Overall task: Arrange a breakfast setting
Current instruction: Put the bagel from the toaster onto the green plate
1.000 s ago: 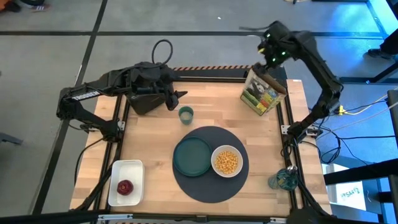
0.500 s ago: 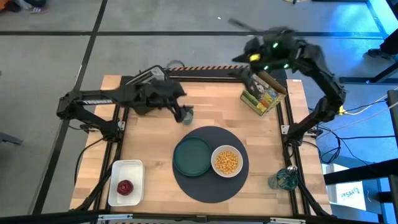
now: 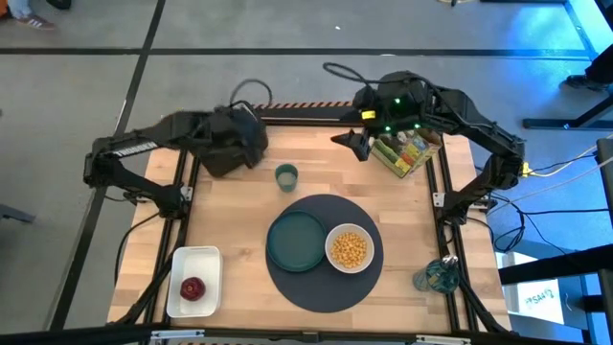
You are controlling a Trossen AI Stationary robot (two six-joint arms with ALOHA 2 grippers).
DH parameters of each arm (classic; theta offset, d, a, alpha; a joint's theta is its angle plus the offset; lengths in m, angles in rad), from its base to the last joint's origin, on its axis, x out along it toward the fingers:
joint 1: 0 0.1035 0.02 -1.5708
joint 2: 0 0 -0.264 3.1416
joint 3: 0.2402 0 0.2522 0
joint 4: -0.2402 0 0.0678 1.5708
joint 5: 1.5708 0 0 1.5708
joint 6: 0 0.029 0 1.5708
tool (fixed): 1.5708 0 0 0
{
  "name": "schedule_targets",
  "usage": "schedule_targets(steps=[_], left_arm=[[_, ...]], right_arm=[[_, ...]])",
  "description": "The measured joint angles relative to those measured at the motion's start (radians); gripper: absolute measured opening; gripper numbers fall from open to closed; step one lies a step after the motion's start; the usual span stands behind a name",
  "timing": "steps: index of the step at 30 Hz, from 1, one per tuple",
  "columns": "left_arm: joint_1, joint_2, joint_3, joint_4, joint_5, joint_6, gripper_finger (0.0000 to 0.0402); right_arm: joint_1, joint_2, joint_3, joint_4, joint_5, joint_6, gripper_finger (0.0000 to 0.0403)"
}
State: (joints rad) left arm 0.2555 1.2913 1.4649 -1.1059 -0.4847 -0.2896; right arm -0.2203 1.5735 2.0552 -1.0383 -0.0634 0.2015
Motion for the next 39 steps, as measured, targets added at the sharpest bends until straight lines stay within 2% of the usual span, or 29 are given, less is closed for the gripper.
schedule_targets(steps=[2,4,7,11,15,20,34,39], left_arm=[[0.097,-0.001,0.002,-0.047,0.045,0.103,0.027],[0.208,0.003,-0.011,-0.089,0.138,0.197,0.0249],[0.351,0.019,-0.046,-0.113,0.252,0.274,0.0223],[0.488,0.026,-0.065,-0.147,0.296,0.312,0.0196],[0.569,0.023,-0.065,-0.153,0.344,0.347,0.0173],[0.627,0.029,-0.075,-0.182,0.359,0.402,0.0154],[0.682,0.029,-0.179,-0.185,0.372,0.458,0.0148],[0.682,0.029,-0.184,-0.187,0.364,0.46,0.0107]], right_arm=[[0.0,0.0,0.0,0.021,-0.013,0.006,0.033],[0.0,0.001,0.0,0.049,-0.028,0.008,0.033],[0.0,0.006,0.0,0.087,-0.038,0.029,0.033],[0.0,0.009,0.0,0.079,-0.053,0.053,0.033],[0.02,0.008,0.0,0.067,-0.031,0.075,0.033],[0.045,0.008,0.0,0.067,-0.008,0.088,0.033],[0.05,0.008,0.0,0.065,0.044,0.12,0.033],[0.05,0.008,0.0,0.065,0.073,0.12,0.033]])
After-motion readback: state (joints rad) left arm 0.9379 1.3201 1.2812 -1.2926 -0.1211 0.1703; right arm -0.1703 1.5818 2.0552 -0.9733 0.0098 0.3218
